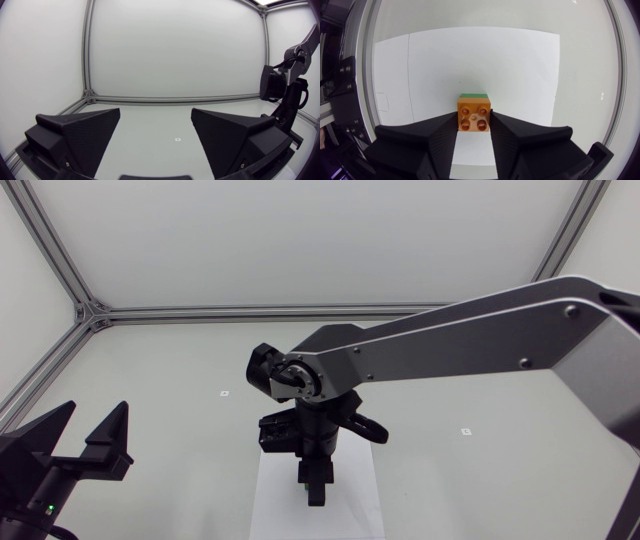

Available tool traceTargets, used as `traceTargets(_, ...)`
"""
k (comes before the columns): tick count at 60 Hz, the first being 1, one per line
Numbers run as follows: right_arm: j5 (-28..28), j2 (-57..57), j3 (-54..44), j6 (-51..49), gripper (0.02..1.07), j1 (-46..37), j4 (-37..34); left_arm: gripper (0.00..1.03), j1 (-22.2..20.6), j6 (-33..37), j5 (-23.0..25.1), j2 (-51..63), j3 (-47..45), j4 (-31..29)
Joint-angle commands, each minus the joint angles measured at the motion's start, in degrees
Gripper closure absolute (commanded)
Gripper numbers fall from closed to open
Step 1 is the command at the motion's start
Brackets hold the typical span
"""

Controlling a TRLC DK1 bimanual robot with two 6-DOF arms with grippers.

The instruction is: Pick up the orange 2x2 brick with the right arm and stack it on top of the green 2x2 brick in the center

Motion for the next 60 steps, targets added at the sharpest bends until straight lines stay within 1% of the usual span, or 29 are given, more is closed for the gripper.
traceTargets(1,1.1,6.0,-3.5,-1.8,1.00,-0.3,-0.9,0.04,0.2,0.8,0.2,-0.5,-2.3,-0.8)
traceTargets(24,0.1,7.0,-5.2,-2.6,1.00,-0.8,0.1,0.04,0.2,0.8,0.2,-0.5,-2.3,-0.8)
traceTargets(30,1.6,6.5,-6.5,-1.8,1.00,-0.5,1.6,0.04,0.2,0.8,0.2,-0.5,-2.3,-0.8)
traceTargets(41,2.0,6.5,-7.8,-1.4,1.00,-0.1,3.2,0.04,0.2,0.8,0.2,-0.5,-2.3,-0.8)
traceTargets(60,2.7,6.8,-7.7,-0.7,1.00,0.2,3.3,0.04,0.2,0.8,0.2,-0.5,-2.3,-0.8)
